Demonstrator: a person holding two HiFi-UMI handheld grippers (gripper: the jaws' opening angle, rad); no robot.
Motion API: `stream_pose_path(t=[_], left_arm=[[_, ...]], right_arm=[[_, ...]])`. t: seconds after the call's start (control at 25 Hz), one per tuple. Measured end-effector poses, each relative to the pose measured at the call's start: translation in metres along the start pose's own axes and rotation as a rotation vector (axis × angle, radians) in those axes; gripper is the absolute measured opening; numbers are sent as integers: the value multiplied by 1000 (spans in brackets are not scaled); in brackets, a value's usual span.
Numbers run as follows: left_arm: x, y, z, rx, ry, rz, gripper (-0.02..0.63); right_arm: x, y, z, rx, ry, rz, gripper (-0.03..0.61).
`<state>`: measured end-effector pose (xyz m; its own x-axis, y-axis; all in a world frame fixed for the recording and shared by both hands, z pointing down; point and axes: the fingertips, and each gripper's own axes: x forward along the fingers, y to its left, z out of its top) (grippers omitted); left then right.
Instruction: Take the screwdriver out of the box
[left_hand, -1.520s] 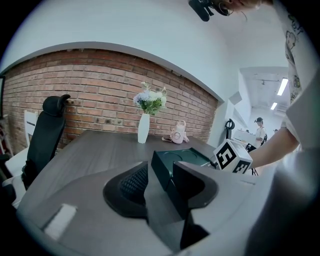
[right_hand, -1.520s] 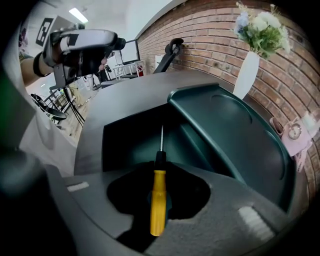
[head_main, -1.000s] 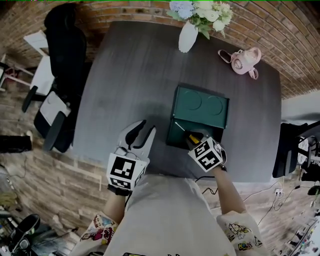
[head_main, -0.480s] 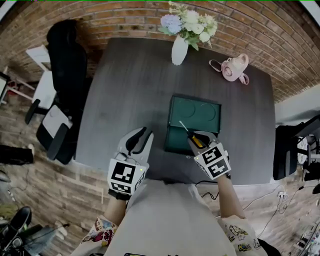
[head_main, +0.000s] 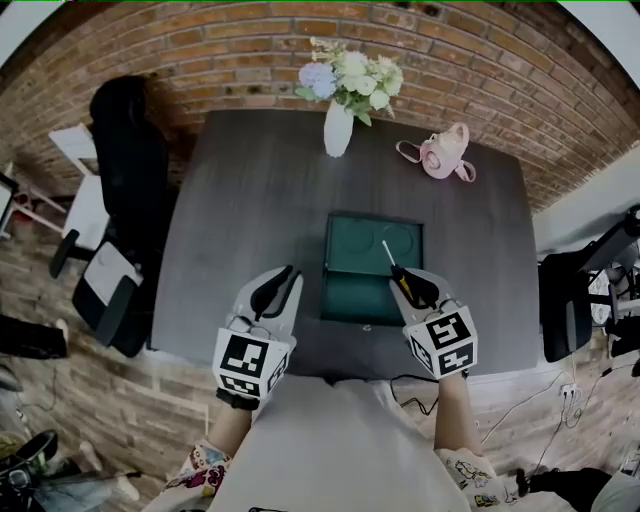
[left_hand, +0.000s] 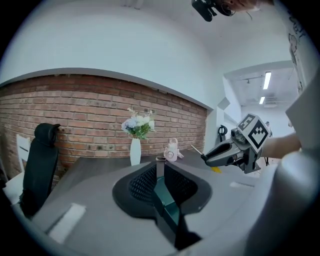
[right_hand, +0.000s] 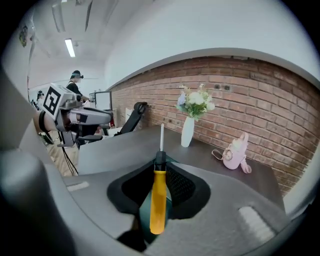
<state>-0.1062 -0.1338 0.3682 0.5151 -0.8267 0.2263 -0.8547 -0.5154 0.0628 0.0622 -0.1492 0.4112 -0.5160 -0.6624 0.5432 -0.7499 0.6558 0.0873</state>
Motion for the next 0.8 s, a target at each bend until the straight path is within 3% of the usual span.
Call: stream_pose_path(t=[0.32,0.64,0.8], left_arm=[[9,-25,13,12,-22,-51,12],[20,-43,20,8,-33,-76,-2],[23,-47,22,8,-39,-74,-2]], right_arm=[[-52,-28,21,99,-200,-119,77],[-89,-43,30,138,-363,-147,77],[-100,-51,23,205,-410,-161,75]])
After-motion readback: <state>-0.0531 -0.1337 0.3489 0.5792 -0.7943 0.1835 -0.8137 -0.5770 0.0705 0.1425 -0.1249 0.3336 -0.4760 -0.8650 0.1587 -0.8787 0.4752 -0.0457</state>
